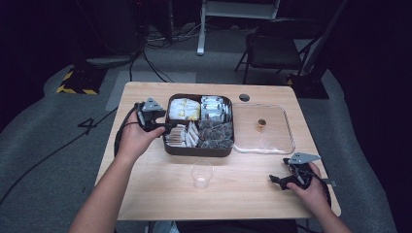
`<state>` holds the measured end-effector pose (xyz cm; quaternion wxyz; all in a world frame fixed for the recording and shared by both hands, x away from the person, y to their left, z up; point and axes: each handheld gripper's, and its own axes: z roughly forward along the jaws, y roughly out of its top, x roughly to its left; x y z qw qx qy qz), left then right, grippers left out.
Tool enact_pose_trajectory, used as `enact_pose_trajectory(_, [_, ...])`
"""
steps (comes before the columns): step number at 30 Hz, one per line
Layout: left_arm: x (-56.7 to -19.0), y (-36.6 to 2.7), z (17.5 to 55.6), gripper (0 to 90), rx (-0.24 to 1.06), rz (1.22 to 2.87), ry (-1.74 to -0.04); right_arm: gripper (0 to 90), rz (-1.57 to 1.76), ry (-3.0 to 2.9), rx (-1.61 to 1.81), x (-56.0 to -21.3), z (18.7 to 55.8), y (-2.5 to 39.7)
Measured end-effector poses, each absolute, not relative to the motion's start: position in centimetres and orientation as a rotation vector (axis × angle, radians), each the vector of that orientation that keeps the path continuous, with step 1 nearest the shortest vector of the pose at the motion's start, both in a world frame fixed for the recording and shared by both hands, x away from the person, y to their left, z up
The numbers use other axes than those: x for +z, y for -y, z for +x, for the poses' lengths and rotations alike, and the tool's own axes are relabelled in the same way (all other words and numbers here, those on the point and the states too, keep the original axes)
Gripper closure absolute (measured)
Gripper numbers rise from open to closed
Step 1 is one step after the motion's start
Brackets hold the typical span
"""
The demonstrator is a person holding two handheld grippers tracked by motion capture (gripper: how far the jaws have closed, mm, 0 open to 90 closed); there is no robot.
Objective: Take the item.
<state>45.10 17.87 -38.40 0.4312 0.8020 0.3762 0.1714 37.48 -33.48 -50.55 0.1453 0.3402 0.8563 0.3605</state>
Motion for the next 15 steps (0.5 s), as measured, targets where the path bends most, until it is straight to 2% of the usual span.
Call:
enact_pose_trajectory(5, [-38.8,-16.8,46.8,41.8,0.435,2.036,-0.931,2.7,0.977,-2.468,1.040,-50.5,37.5,33.5])
enact_pose_trajectory(15, [-40.6,-15.0,51.2,40.8,0.392,2.055,-0.979,2.7,0.985,-2.464,1.039,-50.5,37.9,33.3])
